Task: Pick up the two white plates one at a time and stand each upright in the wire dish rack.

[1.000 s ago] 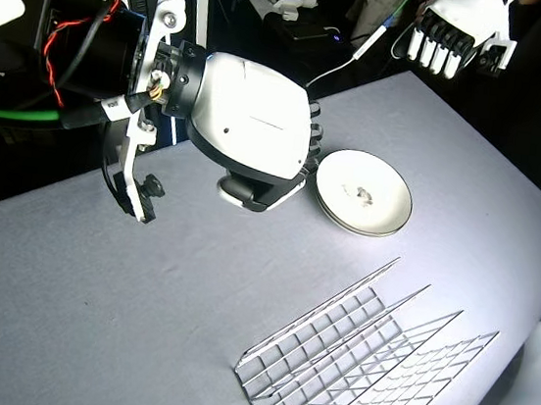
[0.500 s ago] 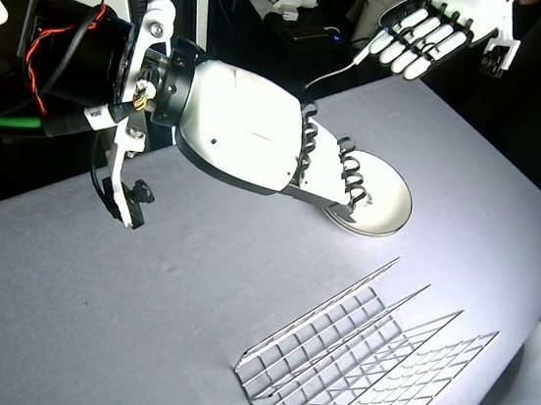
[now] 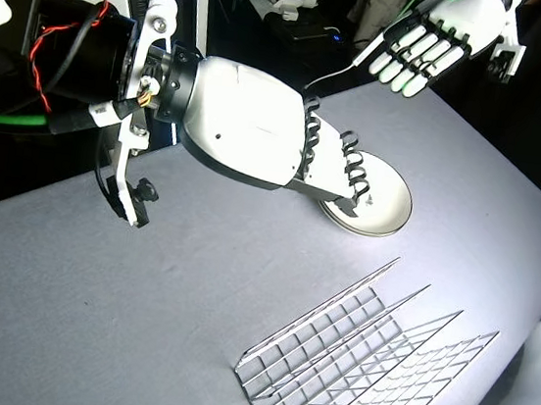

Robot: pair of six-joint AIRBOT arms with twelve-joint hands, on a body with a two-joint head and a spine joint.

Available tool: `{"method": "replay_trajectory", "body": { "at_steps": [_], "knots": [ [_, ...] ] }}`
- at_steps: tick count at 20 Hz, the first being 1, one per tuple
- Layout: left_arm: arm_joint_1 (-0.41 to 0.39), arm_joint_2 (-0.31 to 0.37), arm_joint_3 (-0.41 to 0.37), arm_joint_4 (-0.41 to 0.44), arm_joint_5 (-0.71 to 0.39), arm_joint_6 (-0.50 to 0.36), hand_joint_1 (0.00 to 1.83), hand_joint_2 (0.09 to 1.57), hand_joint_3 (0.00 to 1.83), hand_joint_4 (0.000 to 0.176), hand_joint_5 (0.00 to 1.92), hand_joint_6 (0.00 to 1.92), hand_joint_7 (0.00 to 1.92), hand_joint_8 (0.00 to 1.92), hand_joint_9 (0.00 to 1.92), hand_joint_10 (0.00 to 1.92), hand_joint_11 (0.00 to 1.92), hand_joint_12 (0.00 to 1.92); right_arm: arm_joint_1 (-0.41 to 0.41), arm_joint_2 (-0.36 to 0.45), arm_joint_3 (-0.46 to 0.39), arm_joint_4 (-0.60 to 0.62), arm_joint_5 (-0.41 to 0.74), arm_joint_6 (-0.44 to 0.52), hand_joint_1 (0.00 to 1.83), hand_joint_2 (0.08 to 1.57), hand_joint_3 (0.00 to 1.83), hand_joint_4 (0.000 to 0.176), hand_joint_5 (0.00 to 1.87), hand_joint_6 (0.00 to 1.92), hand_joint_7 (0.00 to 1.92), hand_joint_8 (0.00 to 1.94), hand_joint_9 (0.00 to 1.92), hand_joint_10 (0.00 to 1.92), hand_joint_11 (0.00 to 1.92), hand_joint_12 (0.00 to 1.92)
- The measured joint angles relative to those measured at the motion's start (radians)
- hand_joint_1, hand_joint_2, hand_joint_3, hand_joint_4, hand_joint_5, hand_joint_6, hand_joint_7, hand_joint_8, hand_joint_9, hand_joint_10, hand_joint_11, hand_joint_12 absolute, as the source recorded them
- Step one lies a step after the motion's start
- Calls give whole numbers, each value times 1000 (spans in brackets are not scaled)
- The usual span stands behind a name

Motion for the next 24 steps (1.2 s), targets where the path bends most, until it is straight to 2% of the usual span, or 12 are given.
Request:
{"method": "replay_trajectory", "body": {
  "at_steps": [3, 4, 6, 8, 10, 11, 12, 13, 19, 20, 23, 24],
  "knots": [
    [55, -29, 7, -9, 36, 32, 0, 1203, 16, 0, 0, 0, 0, 0, 0, 0, 0, 0, 10, 1, 0, -34, 0, 0, 830, 1089, 0, 0, 136, 0, 88, 1, 50, 1, 0, 349],
    [75, -51, 14, -5, 47, 39, 0, 1202, 15, 0, 0, 0, 0, 0, 0, 0, 0, 0, 14, 0, 0, -61, 0, 1, 983, 1047, 0, 0, 125, 1, 70, 2, 41, 1, 0, 327],
    [119, -91, 31, -13, 72, 60, 0, 1203, 15, 0, 0, 0, 0, 0, 0, 0, 0, 0, 14, 0, 0, -89, 1, 11, 1082, 1000, 0, 0, 64, 0, 14, 0, 17, 1, 0, 350],
    [163, -119, 50, -25, 95, 67, 0, 1199, 12, 0, 0, 0, 0, 0, 0, 0, 0, 0, 14, 1, 0, -87, 0, 20, 1075, 1026, 0, 0, 27, 5, 0, 0, 0, 0, 0, 142],
    [194, -141, 71, -40, 114, 77, 0, 1198, 10, 0, 0, 0, 0, 0, 0, 0, 0, 0, 14, 2, 0, -86, 2, -2, 1085, 1019, 0, 0, 84, 9, 8, 1, 0, 0, 0, 187],
    [209, -155, 82, -43, 124, 82, 0, 1198, 10, 0, 0, 0, 0, 0, 0, 0, 0, 0, 15, 1, 0, -90, 3, -4, 1155, 968, 0, 0, 130, 7, 55, 3, 31, 6, 0, 339],
    [222, -168, 91, -45, 129, 88, 0, 1197, 9, 0, 0, 0, 0, 0, 0, 0, 0, 0, 18, -1, 0, -107, 5, -7, 1172, 973, 0, 0, 102, 1, 26, 0, 11, 0, 0, 372],
    [234, -182, 100, -41, 137, 93, 0, 1198, 10, 0, 0, 0, 0, 0, 0, 0, 0, 0, 27, -2, 0, -135, 7, -12, 1147, 1006, 8, 0, 59, 1, 4, 0, 1, 0, 0, 298],
    [261, -221, 161, -51, 165, 132, 0, 1196, 5, 0, 0, 0, 0, 0, 0, 0, 0, 0, 52, -28, 14, -229, 56, -33, 1223, 1021, 0, 0, 24, 2, 0, 0, 4, 1, 0, 505],
    [261, -225, 170, -47, 165, 134, 0, 1189, 2, 0, 0, 0, 0, 0, 0, 0, 0, 0, 51, -37, 20, -245, 72, -32, 1212, 1038, 5, 0, 6, 2, 0, 0, 0, 0, 0, 421],
    [261, -260, 222, -50, 160, 136, 0, 1190, 2, 0, 0, 0, 0, 0, 0, 0, 0, 0, 37, -43, 42, -266, 138, -31, 1211, 999, 0, 0, 41, 5, 7, 1, 17, 5, 0, 509],
    [261, -267, 239, -51, 163, 137, 0, 1194, 4, 0, 0, 0, 0, 0, 0, 0, 0, 0, 37, -44, 51, -268, 154, -31, 1222, 1010, 0, 0, 27, 7, 1, 0, 6, 4, 0, 440]
  ]
}}
